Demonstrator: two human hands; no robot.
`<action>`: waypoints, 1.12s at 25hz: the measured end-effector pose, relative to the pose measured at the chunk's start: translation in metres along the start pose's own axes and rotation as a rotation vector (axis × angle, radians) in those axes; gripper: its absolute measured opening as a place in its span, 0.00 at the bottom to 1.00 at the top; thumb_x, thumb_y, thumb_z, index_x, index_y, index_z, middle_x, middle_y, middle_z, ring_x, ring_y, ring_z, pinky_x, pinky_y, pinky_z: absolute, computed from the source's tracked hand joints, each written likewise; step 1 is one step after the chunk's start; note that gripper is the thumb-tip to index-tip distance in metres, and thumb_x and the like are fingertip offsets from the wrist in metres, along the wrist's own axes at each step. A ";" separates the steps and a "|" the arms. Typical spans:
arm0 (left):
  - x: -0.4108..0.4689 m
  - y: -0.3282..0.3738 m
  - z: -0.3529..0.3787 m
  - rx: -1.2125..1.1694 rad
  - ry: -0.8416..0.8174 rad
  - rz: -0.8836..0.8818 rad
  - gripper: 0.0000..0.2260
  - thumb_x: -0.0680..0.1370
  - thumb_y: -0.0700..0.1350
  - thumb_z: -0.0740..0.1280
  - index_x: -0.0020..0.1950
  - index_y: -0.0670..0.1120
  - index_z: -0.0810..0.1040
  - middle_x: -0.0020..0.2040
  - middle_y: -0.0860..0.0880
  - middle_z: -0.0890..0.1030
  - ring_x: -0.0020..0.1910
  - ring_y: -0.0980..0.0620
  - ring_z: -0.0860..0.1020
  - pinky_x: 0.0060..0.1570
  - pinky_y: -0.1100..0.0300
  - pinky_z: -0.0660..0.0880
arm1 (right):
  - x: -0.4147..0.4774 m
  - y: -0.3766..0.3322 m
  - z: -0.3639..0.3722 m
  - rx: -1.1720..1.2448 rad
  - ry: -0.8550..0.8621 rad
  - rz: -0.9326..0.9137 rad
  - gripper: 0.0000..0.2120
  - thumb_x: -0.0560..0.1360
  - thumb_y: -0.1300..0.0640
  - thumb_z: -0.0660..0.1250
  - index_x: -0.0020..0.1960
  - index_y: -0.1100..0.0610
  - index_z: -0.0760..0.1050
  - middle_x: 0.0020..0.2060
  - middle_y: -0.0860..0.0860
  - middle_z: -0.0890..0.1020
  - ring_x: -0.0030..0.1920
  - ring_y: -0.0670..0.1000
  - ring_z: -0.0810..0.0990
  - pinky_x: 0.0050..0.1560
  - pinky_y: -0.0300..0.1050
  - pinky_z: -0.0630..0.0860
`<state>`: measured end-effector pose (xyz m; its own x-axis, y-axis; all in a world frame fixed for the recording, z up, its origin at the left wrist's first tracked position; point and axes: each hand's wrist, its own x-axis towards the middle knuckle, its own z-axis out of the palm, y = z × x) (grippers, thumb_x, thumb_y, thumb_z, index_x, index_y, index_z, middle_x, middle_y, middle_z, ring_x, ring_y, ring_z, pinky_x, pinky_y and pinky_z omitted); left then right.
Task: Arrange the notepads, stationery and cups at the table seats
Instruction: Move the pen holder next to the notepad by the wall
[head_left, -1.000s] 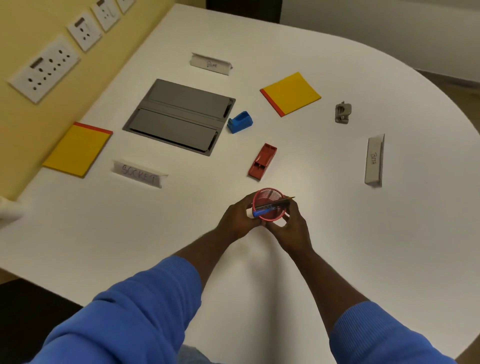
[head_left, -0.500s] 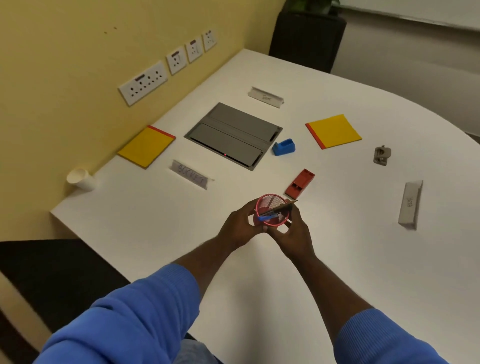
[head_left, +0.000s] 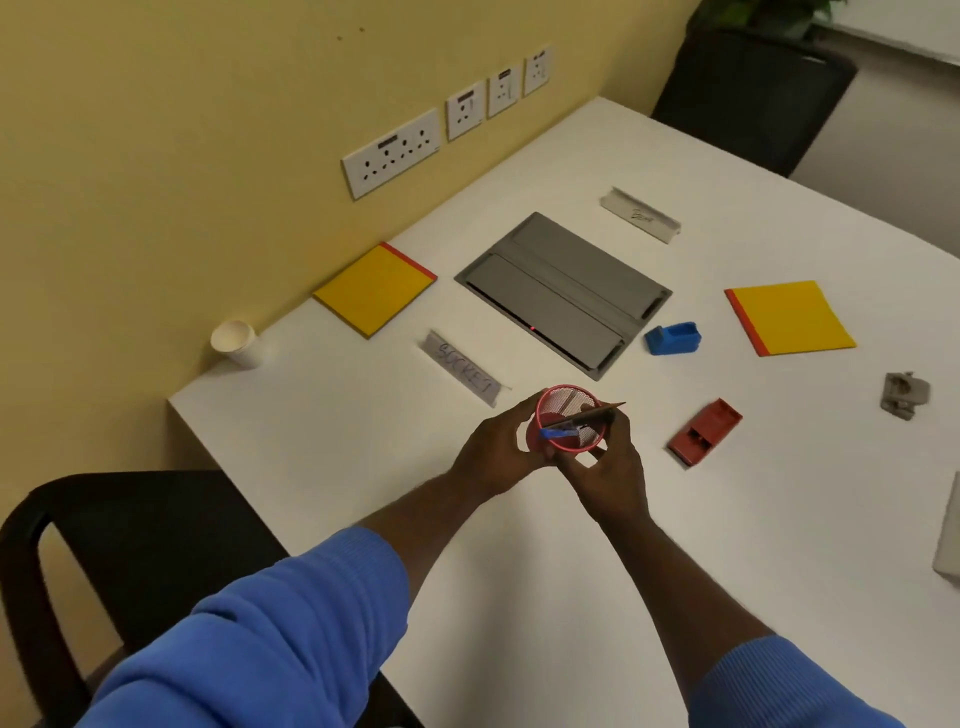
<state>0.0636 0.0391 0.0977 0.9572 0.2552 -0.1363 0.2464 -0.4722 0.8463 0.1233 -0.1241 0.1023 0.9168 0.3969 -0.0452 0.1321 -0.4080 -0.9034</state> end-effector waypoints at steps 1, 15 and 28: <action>0.007 -0.009 -0.010 -0.008 0.003 -0.010 0.37 0.74 0.54 0.76 0.79 0.56 0.64 0.72 0.53 0.76 0.72 0.50 0.74 0.71 0.46 0.72 | 0.011 -0.005 0.012 0.003 -0.006 -0.002 0.42 0.65 0.38 0.80 0.71 0.50 0.66 0.64 0.43 0.78 0.60 0.43 0.79 0.57 0.37 0.79; 0.084 -0.162 -0.121 0.517 0.218 -0.125 0.40 0.81 0.68 0.52 0.84 0.46 0.45 0.84 0.47 0.46 0.82 0.50 0.40 0.81 0.47 0.44 | 0.164 -0.054 0.143 0.012 -0.086 -0.020 0.43 0.68 0.49 0.81 0.76 0.50 0.61 0.72 0.51 0.74 0.70 0.52 0.74 0.67 0.51 0.76; 0.144 -0.272 -0.117 0.642 0.219 -0.197 0.30 0.85 0.55 0.51 0.83 0.41 0.51 0.83 0.43 0.51 0.83 0.45 0.46 0.80 0.44 0.54 | 0.318 -0.045 0.238 0.012 -0.103 -0.082 0.40 0.70 0.48 0.79 0.75 0.51 0.61 0.69 0.48 0.74 0.66 0.46 0.73 0.64 0.40 0.74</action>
<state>0.1166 0.3031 -0.0918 0.8499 0.5188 -0.0921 0.5170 -0.7872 0.3362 0.3192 0.2157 0.0271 0.8591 0.5116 -0.0138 0.2003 -0.3609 -0.9108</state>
